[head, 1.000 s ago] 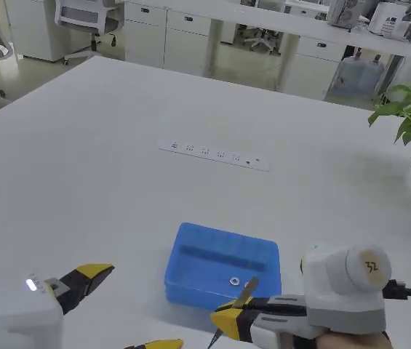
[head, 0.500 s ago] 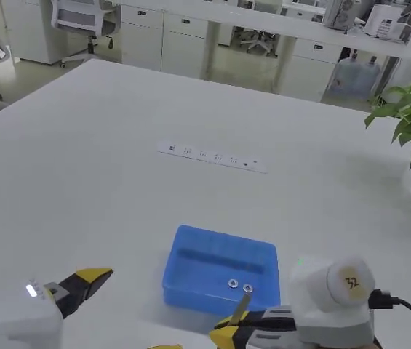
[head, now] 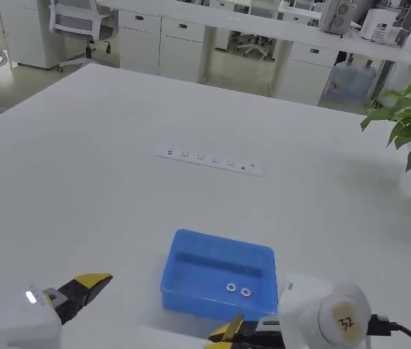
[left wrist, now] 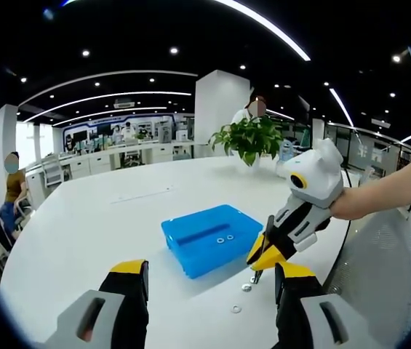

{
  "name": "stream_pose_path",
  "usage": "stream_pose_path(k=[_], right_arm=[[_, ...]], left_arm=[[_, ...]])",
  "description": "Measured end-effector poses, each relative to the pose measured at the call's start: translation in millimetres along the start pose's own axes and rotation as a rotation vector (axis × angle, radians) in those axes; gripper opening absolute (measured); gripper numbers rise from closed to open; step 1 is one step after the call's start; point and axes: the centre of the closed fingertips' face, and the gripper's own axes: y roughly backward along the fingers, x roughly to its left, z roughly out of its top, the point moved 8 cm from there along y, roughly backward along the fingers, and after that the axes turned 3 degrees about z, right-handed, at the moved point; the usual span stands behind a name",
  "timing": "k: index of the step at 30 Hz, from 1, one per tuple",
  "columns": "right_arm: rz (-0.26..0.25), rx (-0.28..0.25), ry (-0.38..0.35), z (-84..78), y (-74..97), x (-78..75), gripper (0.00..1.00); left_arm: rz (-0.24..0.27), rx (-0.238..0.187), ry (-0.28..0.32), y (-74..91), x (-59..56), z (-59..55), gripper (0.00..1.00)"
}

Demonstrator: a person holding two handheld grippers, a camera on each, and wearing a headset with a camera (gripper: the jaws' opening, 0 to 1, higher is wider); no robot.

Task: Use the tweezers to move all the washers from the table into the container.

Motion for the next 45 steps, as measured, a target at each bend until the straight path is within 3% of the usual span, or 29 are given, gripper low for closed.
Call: stream_pose_path(k=[4,7,11,15,21,35,45], right_arm=[[0.001,-0.043,-0.119,-0.6,-0.3,-4.0,0.03],[0.005,-0.055,-0.154,-2.0,2.5,-5.8,0.03],[0.032,-0.135,-0.227,6.3,10.1,-5.0,0.03],[0.062,-0.161,-0.239,14.7,18.0,-6.7,0.03],[0.064,-0.174,-0.237,24.7,27.7,-12.8,0.03],[0.025,-0.245,-0.242,55.6,34.7,-45.5,0.03],[-0.069,-0.192,-0.230,64.4,21.1,-78.2,0.03]], left_arm=[[0.004,-0.006,0.002,0.6,0.4,0.3,0.71],[0.006,-0.009,0.005,0.9,0.6,0.5,0.71],[0.011,-0.014,0.007,1.3,1.4,0.9,0.71],[0.009,-0.016,0.009,1.3,1.5,0.7,0.71],[0.007,-0.015,0.006,1.3,1.2,0.6,0.71],[0.008,-0.013,0.007,1.4,1.5,0.4,0.70],[0.007,-0.009,0.006,0.8,1.3,0.8,0.70]])
